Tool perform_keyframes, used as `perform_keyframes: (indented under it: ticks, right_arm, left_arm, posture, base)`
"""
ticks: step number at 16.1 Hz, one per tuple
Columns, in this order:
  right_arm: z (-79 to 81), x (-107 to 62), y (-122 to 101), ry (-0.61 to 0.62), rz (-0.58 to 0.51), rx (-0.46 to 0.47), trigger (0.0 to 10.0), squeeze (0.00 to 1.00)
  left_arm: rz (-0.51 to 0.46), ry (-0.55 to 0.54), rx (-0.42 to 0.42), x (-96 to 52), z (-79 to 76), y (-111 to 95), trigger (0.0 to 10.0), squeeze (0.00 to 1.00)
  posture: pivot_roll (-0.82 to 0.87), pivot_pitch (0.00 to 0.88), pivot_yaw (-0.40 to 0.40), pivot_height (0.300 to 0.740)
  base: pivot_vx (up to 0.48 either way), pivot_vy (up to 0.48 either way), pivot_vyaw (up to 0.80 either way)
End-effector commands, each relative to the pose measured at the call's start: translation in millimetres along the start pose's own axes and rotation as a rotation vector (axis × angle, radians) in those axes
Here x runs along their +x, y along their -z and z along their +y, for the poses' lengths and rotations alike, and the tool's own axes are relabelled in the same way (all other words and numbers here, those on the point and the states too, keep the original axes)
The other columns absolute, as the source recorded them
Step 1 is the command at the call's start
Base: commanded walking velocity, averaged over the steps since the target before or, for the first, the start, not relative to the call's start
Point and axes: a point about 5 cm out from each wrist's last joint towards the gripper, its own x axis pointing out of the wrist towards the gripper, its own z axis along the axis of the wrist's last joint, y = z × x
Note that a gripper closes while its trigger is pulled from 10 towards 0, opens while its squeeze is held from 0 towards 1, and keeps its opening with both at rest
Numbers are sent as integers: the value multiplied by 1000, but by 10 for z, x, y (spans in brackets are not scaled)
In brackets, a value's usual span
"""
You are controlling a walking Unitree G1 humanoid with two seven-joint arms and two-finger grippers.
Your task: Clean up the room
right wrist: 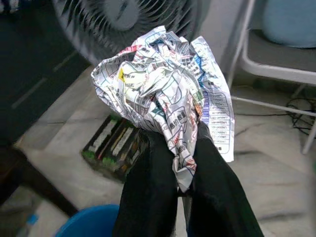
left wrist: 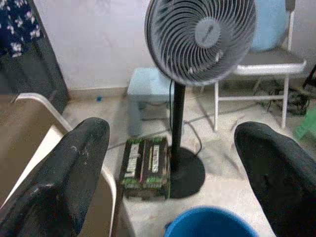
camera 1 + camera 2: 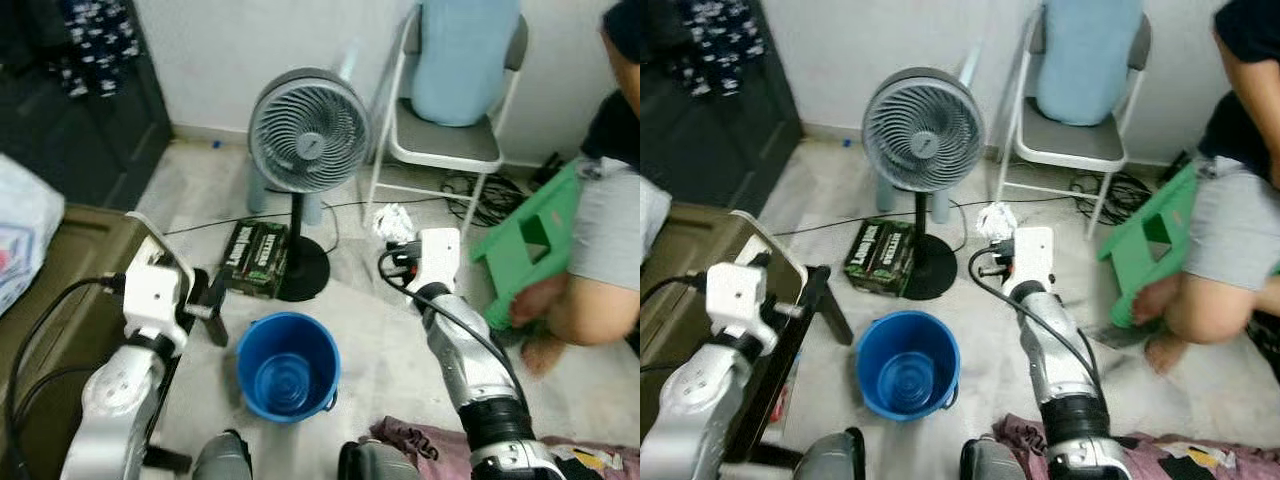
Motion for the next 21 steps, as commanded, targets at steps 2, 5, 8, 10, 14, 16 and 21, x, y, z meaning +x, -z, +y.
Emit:
perform_keyframes:
  ticks: [2, 5, 8, 10, 14, 16, 21]
  right_arm:
    - [72, 27, 41, -8, 16, -3, 10000, 0]
    - [201, 30, 82, -20, 21, 37, 10000, 0]
    - [178, 21, 100, 63, 37, 35, 10000, 0]
    - [110, 8, 297, 169, 145, 29, 10000, 0]
    - [230, -14, 438, 212, 223, 74, 10000, 0]
    - [326, 21, 434, 204, 227, 81, 10000, 0]
    - [424, 187, 337, 169, 208, 86, 10000, 0]
  left_arm:
    - [9, 2, 22, -77, 20, 19, 10000, 0]
    - [33, 9, 57, -213, 57, 28, 10000, 0]
    - [50, 48, 60, -348, 84, -4, 10000, 0]
    - [78, 82, 87, -402, 50, 22, 10000, 0]
    - [97, 196, 118, -425, -34, -87, 10000, 0]
    - [119, 197, 130, -490, 33, -138, 10000, 0]
    - [155, 217, 144, -608, 68, -224, 10000, 0]
  posture:
    - [141, 167, -69, 740]
    - [144, 183, -64, 740]
    - [150, 228, -46, 740]
    - [145, 257, -14, 740]
    - [139, 356, 61, 740]
    - [160, 393, 87, 740]
    - [226, 420, 134, 740]
  base:
    - [0, 0, 725]
    - [0, 0, 217]
    - [0, 0, 0]
    - [0, 0, 0]
    - [0, 0, 0]
    - [0, 0, 0]
    - [0, 0, 0]
